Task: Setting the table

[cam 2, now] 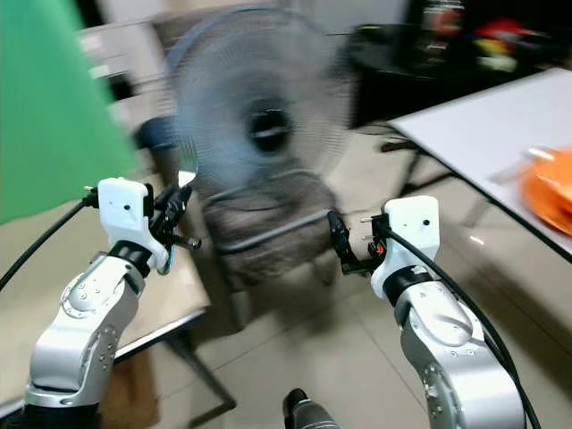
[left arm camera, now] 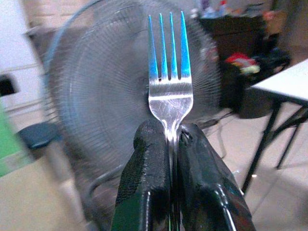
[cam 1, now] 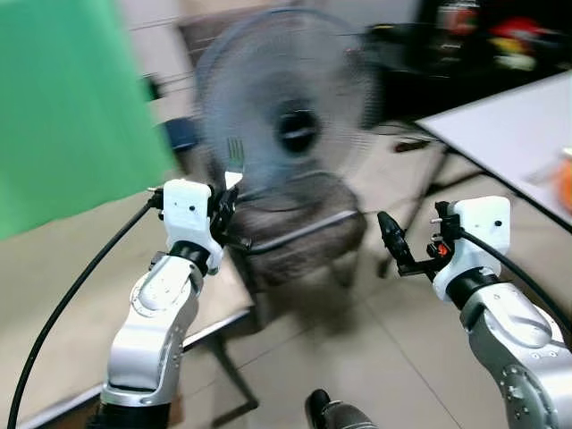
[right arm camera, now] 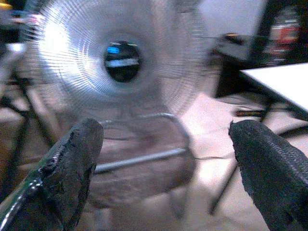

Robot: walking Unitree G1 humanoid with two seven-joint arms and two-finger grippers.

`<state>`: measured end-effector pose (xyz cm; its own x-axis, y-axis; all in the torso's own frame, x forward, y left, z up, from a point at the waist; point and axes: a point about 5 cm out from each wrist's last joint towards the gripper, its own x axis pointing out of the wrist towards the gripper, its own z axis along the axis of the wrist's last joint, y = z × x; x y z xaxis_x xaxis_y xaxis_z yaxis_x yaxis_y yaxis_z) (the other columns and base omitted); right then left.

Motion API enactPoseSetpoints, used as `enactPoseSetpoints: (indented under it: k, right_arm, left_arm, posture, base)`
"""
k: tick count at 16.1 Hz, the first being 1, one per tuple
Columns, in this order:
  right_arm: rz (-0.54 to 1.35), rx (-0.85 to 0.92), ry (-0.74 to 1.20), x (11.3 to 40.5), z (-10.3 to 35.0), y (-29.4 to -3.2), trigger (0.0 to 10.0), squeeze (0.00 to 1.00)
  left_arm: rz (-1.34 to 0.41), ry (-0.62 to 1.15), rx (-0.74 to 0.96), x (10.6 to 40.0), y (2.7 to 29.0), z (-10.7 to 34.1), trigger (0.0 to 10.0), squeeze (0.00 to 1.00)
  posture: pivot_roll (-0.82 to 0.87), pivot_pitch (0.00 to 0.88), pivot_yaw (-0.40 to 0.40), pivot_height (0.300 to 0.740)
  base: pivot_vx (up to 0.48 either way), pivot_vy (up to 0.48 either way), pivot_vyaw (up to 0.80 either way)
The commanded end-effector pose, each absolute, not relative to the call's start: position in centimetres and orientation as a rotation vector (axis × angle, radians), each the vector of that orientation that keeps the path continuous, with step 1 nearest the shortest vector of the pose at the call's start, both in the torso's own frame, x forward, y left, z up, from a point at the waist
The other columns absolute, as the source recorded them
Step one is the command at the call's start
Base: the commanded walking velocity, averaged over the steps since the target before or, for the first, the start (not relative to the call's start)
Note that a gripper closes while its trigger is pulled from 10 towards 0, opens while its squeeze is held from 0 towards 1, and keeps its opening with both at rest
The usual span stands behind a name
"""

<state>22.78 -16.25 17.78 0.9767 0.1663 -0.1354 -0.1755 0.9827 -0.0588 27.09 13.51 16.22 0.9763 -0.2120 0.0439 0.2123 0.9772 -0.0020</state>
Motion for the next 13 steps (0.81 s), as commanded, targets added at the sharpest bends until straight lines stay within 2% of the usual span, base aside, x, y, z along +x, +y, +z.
enactPoseSetpoints:
  k: [1, 8, 13]
  right_arm:
    - [0.166, -0.115, 0.140, 22.86, 17.56, -16.31, 10.0, 0.00]
    - [0.150, -0.148, 0.149, 23.32, 17.59, -16.54, 10.0, 0.00]
    - [0.113, -0.149, 0.149, 22.75, 17.86, -16.63, 10.0, 0.00]
  left_arm:
    - [-0.190, -0.061, 0.003, 27.11, 13.44, 16.53, 10.0, 0.00]
    - [-0.183, -0.075, 0.021, 27.11, 13.34, 16.69, 10.0, 0.00]
    - [-0.208, -0.078, 0.010, 27.02, 12.66, 16.66, 10.0, 0.00]
  posture:
    - [-0.13, 0.000, 0.077, 0.740]
    - [-0.11, 0.000, 0.043, 0.740]
    - [-0.16, 0.000, 0.076, 0.740]
  base:
    - [0.000, 0.000, -0.79]
    - [0.000, 0.000, -0.80]
    - [0.000, 0.000, -0.80]
